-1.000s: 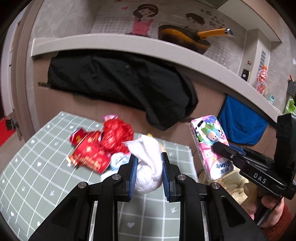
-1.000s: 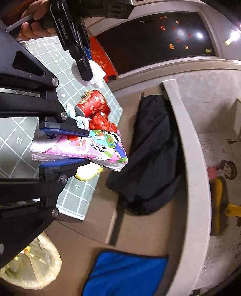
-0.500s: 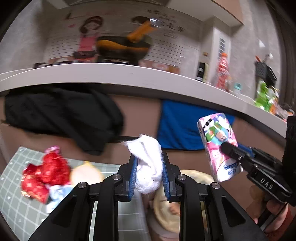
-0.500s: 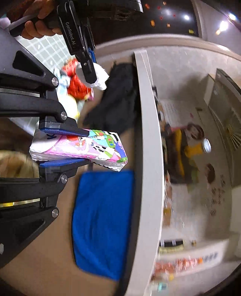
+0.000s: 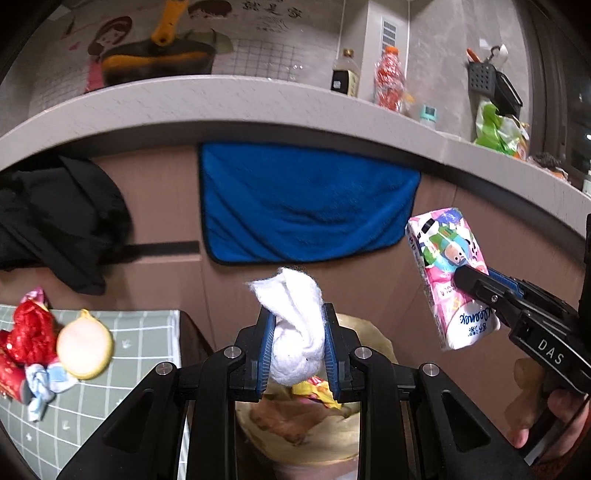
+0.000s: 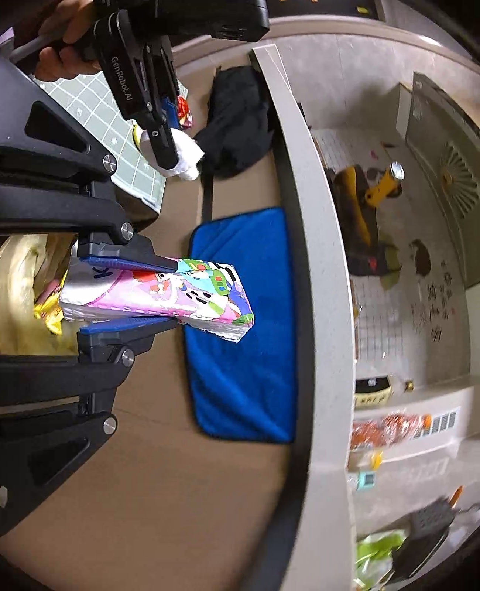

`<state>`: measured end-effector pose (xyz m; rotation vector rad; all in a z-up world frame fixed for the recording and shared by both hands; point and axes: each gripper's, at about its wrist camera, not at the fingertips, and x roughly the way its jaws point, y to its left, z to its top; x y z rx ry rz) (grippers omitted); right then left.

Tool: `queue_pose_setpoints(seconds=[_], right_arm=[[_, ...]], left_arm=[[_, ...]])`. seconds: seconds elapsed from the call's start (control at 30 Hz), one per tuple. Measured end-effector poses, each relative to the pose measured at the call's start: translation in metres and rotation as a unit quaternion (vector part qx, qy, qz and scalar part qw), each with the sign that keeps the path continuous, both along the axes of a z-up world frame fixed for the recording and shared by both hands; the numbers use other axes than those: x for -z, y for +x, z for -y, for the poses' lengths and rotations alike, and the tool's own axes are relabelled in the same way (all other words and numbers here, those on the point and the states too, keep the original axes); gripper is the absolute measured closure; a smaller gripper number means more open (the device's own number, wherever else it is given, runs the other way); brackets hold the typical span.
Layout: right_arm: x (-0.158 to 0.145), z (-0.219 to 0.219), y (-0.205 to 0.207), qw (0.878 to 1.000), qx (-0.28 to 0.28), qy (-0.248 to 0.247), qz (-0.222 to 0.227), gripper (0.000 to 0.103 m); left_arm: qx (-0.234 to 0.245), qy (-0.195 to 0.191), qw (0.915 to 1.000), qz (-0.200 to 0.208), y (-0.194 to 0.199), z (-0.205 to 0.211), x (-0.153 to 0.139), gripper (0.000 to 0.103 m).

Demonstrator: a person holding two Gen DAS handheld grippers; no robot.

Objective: Collect trash
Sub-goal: 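Carry tissue and tissue pack over the bin and open both tools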

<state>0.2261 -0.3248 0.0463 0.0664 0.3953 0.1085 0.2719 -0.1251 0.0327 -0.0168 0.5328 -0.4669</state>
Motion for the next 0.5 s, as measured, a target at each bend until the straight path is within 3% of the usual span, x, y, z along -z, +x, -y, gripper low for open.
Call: queue_pose_setpoints(seconds=[0.5], right_arm=[[0.034, 0.01, 0.019, 0.999, 0.002, 0.012, -0.039, 0.083]], left_arm=[[0.012, 0.007, 0.9984, -0.055, 0.017, 0.017, 0.042, 0.078]])
